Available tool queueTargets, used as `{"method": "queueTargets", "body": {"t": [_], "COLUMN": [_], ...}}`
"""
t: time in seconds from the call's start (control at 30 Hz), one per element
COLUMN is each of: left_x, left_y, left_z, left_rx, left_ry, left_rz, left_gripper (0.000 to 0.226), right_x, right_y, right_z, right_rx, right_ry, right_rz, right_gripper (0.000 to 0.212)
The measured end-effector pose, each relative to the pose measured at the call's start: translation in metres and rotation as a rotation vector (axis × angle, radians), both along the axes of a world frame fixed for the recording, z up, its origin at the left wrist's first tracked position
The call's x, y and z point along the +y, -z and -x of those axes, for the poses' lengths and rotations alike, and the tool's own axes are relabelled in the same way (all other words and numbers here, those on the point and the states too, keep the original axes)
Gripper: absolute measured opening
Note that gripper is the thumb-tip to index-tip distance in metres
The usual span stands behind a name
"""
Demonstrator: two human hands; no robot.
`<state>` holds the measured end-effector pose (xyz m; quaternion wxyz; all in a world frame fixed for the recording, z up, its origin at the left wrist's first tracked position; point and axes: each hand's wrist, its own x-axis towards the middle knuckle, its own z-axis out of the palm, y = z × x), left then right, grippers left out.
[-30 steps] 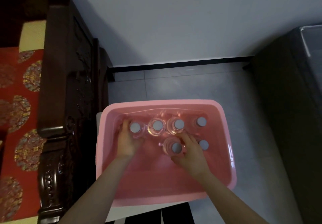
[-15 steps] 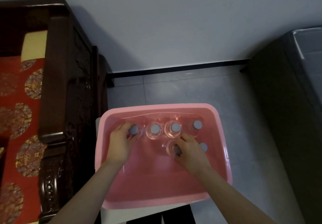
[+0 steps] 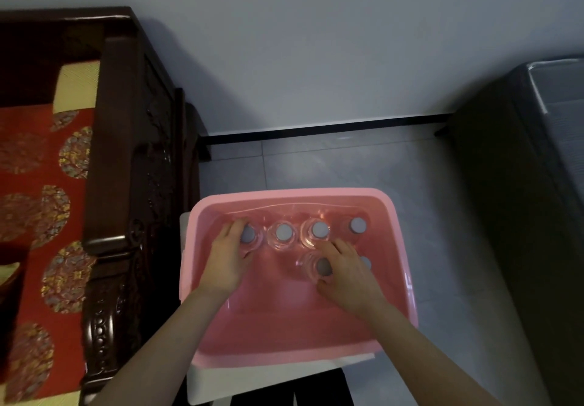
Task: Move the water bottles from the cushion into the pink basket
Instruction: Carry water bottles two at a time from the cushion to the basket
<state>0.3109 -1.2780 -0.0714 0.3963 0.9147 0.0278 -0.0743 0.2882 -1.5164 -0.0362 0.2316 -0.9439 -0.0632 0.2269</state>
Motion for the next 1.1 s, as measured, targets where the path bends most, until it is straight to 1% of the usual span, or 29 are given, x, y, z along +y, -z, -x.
{"method": "queueTargets", "body": {"t": [0.03,0.1,0.17,0.27,0.33,0.4,0.43,0.5,0.57,0.63,0.77,0.87,0.93,1.03,1.1], "left_x": [0.000,-0.001,-0.001,0.005,0.015,0.025,0.032,0.041,0.049,0.056,0.073,0.092,0.113,0.143,0.165], "left_y": [-0.003,-0.014,-0.032,-0.061,-0.087,-0.118,-0.138,-0.170,-0.201,-0.229,-0.263,-0.277,-0.287,-0.304,-0.314], "left_z": [0.000,0.001,0.001,0.006,0.012,0.025,0.035,0.055,0.076,0.109,0.184,0.250,0.306,0.374,0.416], "left_rx": [0.018,0.010,-0.023,-0.031,-0.051,-0.099,-0.132,-0.196,-0.257,-0.319,-0.367,-0.344,-0.333,-0.333,-0.336], "left_ry": [0.018,0.034,0.021,-0.001,-0.056,-0.134,-0.175,-0.229,-0.287,-0.378,-0.534,-0.617,-0.727,-0.871,-0.979], "left_rz": [0.002,0.028,0.037,0.033,0.061,0.104,0.111,0.095,0.067,0.050,0.026,0.006,-0.030,-0.050,-0.029], "left_gripper": [0.055,0.056,0.051,0.042,0.037,0.040,0.043,0.042,0.036,0.035,0.041,0.046,0.050,0.055,0.056], "right_x": [-0.001,-0.004,-0.009,-0.020,-0.029,-0.039,-0.042,-0.047,-0.045,-0.033,0.006,0.048,0.088,0.140,0.176], "right_y": [-0.005,-0.018,-0.036,-0.063,-0.081,-0.099,-0.111,-0.129,-0.147,-0.168,-0.202,-0.214,-0.222,-0.230,-0.237], "right_z": [0.000,0.003,0.007,0.017,0.025,0.032,0.036,0.040,0.041,0.047,0.062,0.083,0.105,0.133,0.151], "right_rx": [-0.019,-0.084,-0.137,-0.206,-0.257,-0.281,-0.290,-0.301,-0.342,-0.385,-0.447,-0.453,-0.461,-0.420,-0.343], "right_ry": [0.020,0.065,0.134,0.208,0.251,0.293,0.300,0.308,0.283,0.208,0.004,-0.167,-0.294,-0.413,-0.484], "right_rz": [-0.011,-0.034,-0.070,-0.067,-0.072,-0.099,-0.114,-0.121,-0.161,-0.206,-0.271,-0.287,-0.310,-0.346,-0.391], "right_gripper": [0.061,0.053,0.047,0.043,0.046,0.057,0.059,0.048,0.043,0.044,0.050,0.052,0.052,0.053,0.057]}}
